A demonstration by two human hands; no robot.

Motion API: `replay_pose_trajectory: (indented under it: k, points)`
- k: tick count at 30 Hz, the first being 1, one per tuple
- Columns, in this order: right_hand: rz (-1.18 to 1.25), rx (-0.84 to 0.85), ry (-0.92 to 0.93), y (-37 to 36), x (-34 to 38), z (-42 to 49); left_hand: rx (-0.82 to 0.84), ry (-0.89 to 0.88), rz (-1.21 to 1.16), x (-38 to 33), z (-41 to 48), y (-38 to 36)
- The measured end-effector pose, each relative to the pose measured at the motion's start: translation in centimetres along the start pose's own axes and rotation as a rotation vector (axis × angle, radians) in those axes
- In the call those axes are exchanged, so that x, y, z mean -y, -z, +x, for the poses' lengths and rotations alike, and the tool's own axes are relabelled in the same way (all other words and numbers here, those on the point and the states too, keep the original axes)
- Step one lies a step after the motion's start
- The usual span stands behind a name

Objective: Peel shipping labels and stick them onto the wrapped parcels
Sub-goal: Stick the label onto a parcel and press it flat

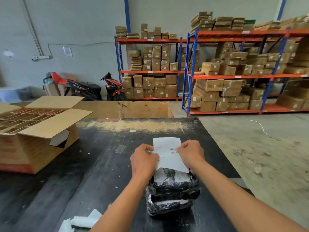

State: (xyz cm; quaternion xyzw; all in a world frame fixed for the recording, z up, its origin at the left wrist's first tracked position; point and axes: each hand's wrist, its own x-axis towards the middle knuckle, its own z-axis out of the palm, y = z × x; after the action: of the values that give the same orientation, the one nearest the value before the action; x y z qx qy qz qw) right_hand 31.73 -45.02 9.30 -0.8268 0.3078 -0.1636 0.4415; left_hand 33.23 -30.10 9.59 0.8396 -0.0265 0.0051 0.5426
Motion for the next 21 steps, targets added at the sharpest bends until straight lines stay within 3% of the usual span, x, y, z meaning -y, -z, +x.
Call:
replay_pose_trajectory:
  k: [10,21]
  points:
    - [0.025,0.042,0.018,0.3,-0.2,0.3,0.063,-0.087,-0.067,0.8,0.9,-0.4]
    - [0.018,-0.01,-0.091,-0.3,0.0,1.5,0.097,-0.031,0.004,0.9,1.9,-0.6]
